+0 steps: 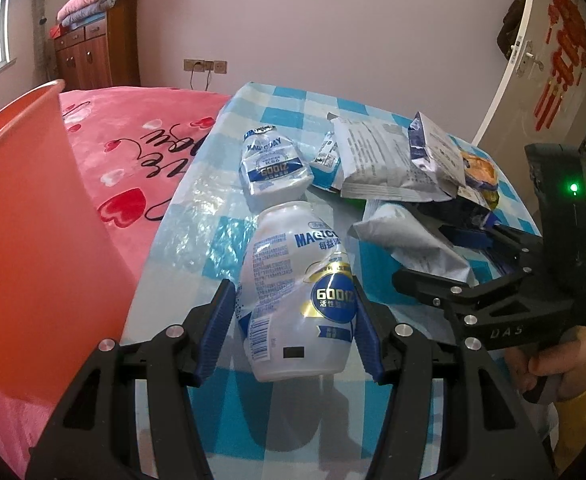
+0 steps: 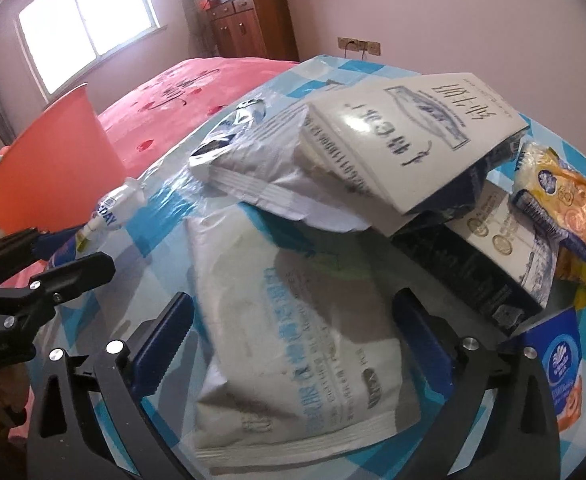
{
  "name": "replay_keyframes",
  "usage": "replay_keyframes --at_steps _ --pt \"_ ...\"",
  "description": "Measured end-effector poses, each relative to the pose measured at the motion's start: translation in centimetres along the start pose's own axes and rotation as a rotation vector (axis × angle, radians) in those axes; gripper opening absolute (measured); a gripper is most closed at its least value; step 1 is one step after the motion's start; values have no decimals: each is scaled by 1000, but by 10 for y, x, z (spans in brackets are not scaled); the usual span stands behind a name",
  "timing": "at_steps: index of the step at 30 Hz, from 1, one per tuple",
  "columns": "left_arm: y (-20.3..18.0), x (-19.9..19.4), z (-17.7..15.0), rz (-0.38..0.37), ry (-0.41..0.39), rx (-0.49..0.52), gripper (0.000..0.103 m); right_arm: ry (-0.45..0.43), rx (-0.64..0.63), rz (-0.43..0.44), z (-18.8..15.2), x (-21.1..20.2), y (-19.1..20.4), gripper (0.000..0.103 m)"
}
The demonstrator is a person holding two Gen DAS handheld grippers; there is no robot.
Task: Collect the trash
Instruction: 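Grasp the white Magic bottle with the left tool while the right tool grasps the white bag, then carry the bottle and bag over the orange bucket and release both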
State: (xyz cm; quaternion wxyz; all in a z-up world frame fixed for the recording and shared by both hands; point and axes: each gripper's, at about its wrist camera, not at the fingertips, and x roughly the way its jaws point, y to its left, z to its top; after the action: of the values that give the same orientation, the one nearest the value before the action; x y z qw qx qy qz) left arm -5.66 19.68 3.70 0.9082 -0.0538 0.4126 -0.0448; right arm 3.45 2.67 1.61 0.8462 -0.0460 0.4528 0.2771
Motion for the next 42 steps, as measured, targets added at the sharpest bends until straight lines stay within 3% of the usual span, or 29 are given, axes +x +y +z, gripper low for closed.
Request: replay_keyframes --at_steps 3,13,22,27,33,42 --pt "-1 -6 -4 -2 -5 6 57 2 -33 -36 -6 -2 10 84" --pt "-3 -22 -11 7 -26 29 57 -22 3 -11 -35 -22 28 73" --pt "-5 -38 -16 -11 -47 38 57 -67 59 -39 -54 -44 36 56" --pt "-8 -50 -17 -29 -76 50 57 -98 81 -59 -57 -59 37 37" --pt "-10 -63 -18 -43 -109 63 57 -123 95 -81 -59 -73 35 27" --pt "-10 -69 -21 -71 -116 74 57 -173 98 -106 -56 -95 39 24"
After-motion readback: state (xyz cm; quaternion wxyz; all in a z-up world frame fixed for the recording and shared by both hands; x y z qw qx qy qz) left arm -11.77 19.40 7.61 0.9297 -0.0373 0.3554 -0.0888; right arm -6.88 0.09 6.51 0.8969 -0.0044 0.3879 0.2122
